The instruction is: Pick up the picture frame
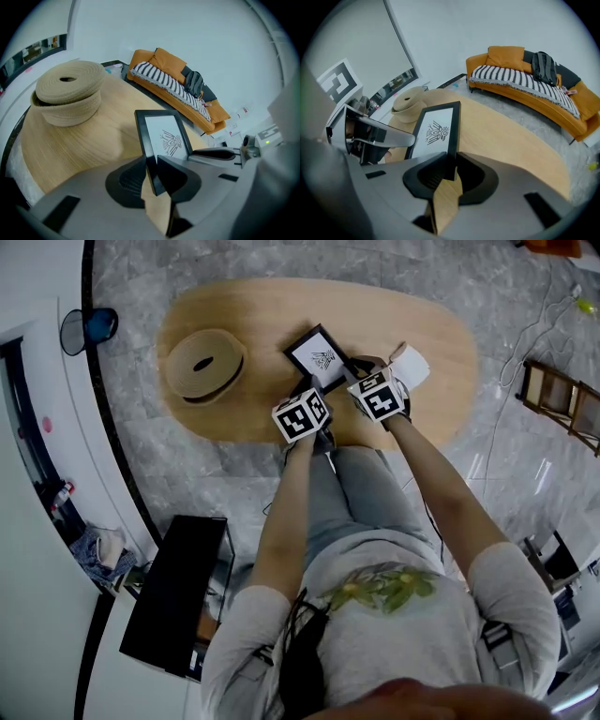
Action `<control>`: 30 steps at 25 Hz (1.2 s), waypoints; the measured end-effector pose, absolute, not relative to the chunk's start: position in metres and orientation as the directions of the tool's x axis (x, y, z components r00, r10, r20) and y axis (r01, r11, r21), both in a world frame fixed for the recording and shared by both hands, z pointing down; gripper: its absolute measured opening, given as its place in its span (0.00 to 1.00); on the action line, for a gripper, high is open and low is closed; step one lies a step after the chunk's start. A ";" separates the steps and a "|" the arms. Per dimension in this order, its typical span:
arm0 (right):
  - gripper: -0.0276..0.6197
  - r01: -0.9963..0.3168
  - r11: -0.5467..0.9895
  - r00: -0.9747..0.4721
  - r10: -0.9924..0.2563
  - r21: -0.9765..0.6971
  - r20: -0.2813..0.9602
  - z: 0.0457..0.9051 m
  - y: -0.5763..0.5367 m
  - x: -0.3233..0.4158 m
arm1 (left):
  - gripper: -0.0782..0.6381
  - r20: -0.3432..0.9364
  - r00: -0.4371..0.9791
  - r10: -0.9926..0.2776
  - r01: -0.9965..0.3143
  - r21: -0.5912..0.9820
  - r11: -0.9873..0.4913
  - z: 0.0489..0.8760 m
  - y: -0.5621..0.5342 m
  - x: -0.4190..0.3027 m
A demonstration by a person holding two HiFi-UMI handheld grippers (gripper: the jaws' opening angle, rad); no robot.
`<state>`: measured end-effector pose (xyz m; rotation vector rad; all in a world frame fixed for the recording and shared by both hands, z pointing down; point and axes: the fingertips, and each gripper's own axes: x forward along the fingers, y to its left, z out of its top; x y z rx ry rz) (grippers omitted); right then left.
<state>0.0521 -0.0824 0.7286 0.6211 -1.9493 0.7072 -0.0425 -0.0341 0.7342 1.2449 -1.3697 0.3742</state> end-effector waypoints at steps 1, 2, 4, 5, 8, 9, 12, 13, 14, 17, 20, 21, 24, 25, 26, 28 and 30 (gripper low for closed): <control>0.16 -0.677 0.703 -0.431 -0.141 -0.216 0.891 0.723 -0.083 0.052 | 0.23 0.857 0.258 -0.445 -0.819 0.439 0.370 0.729 -0.036 -0.043; 0.16 -0.681 0.701 -0.431 -0.150 -0.212 0.890 0.718 -0.084 0.051 | 0.23 0.854 0.258 -0.451 -0.821 0.440 0.363 0.724 -0.037 -0.044; 0.16 -0.687 0.696 -0.433 -0.164 -0.207 0.886 0.707 -0.086 0.051 | 0.23 0.850 0.260 -0.458 -0.824 0.443 0.354 0.713 -0.039 -0.045; 0.16 -0.691 0.693 -0.435 -0.168 -0.208 0.885 0.701 -0.086 0.051 | 0.23 0.847 0.261 -0.463 -0.827 0.444 0.346 0.707 -0.040 -0.045; 0.16 -0.697 0.686 -0.440 -0.176 -0.211 0.881 0.684 -0.085 0.051 | 0.23 0.840 0.272 -0.470 -0.833 0.450 0.321 0.689 -0.042 -0.047; 0.16 -0.698 0.685 -0.442 -0.180 -0.211 0.879 0.679 -0.085 0.049 | 0.23 0.837 0.277 -0.473 -0.834 0.454 0.314 0.683 -0.042 -0.048; 0.16 -0.699 0.683 -0.452 -0.193 -0.212 0.871 0.661 -0.085 0.045 | 0.23 0.827 0.282 -0.487 -0.842 0.456 0.288 0.664 -0.042 -0.052; 0.16 -0.701 0.682 -0.456 -0.200 -0.211 0.868 0.654 -0.085 0.045 | 0.23 0.825 0.284 -0.490 -0.846 0.456 0.277 0.657 -0.042 -0.052; 0.16 -0.703 0.680 -0.458 -0.209 -0.208 0.864 0.647 -0.086 0.047 | 0.23 0.822 0.287 -0.493 -0.849 0.456 0.266 0.649 -0.043 -0.051; 0.16 -0.711 0.676 -0.465 -0.242 -0.196 0.852 0.626 -0.090 0.049 | 0.23 0.812 0.298 -0.502 -0.858 0.458 0.231 0.629 -0.049 -0.049; 0.16 -0.718 0.668 -0.475 -0.268 -0.193 0.839 0.607 -0.094 0.050 | 0.23 0.800 0.302 -0.519 -0.866 0.458 0.202 0.610 -0.056 -0.049; 0.16 -0.721 0.665 -0.476 -0.274 -0.193 0.835 0.601 -0.096 0.051 | 0.23 0.795 0.303 -0.525 -0.867 0.459 0.194 0.604 -0.058 -0.048; 0.16 -0.731 0.656 -0.474 -0.286 -0.191 0.833 0.583 -0.100 0.056 | 0.23 0.782 0.308 -0.542 -0.869 0.463 0.173 0.586 -0.062 -0.044; 0.16 -0.734 0.652 -0.473 -0.287 -0.191 0.833 0.577 -0.100 0.057 | 0.23 0.778 0.310 -0.546 -0.869 0.465 0.169 0.580 -0.062 -0.043; 0.16 -0.736 0.650 -0.472 -0.290 -0.191 0.833 0.571 -0.100 0.058 | 0.23 0.774 0.313 -0.551 -0.867 0.469 0.166 0.574 -0.063 -0.042; 0.16 -0.737 0.649 -0.474 -0.296 -0.189 0.829 0.558 -0.101 0.059 | 0.23 0.765 0.316 -0.561 -0.866 0.474 0.159 0.562 -0.064 -0.041; 0.16 -0.736 0.649 -0.481 -0.304 -0.190 0.822 0.545 -0.101 0.062 | 0.23 0.758 0.316 -0.570 -0.867 0.474 0.150 0.550 -0.064 -0.038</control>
